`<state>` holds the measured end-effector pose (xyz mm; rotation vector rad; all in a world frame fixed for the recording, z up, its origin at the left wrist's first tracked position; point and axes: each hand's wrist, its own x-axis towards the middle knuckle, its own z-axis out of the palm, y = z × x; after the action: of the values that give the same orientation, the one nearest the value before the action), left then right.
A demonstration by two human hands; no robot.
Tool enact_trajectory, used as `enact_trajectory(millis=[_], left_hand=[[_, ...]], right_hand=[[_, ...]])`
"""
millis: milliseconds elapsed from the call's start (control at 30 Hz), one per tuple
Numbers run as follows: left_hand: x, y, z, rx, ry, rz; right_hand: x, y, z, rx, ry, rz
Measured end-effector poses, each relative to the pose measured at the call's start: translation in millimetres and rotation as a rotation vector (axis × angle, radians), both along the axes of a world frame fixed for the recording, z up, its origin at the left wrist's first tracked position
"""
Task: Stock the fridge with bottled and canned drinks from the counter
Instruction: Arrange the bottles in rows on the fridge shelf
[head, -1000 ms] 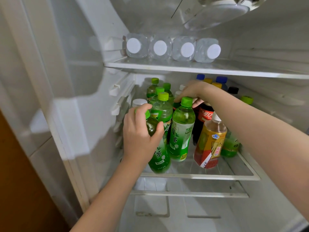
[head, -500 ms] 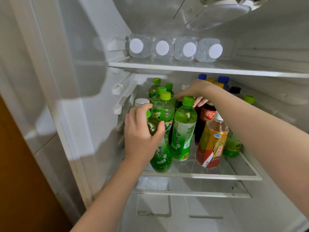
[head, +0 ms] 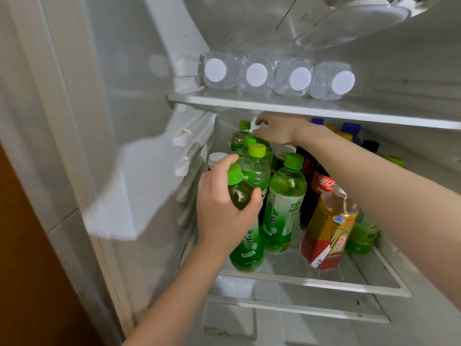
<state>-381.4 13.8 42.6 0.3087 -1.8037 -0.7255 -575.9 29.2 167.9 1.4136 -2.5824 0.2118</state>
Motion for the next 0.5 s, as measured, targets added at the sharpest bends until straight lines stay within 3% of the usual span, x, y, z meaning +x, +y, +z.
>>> enact_trajectory(millis=[100,267,500], left_hand=[[-2,-2,6,0.039,-0.012,-0.023],[0,-10,20,-0.006,-0.041,-0.018],[0,-17,27,-0.118,-0.097,0.103]], right_hand=[[-3,-18,4,0.037,-0.067,0.078],[-11,-43,4,0.074,-0.192,0.029],[-26,-65,5,0.161,-0.095,0.065]])
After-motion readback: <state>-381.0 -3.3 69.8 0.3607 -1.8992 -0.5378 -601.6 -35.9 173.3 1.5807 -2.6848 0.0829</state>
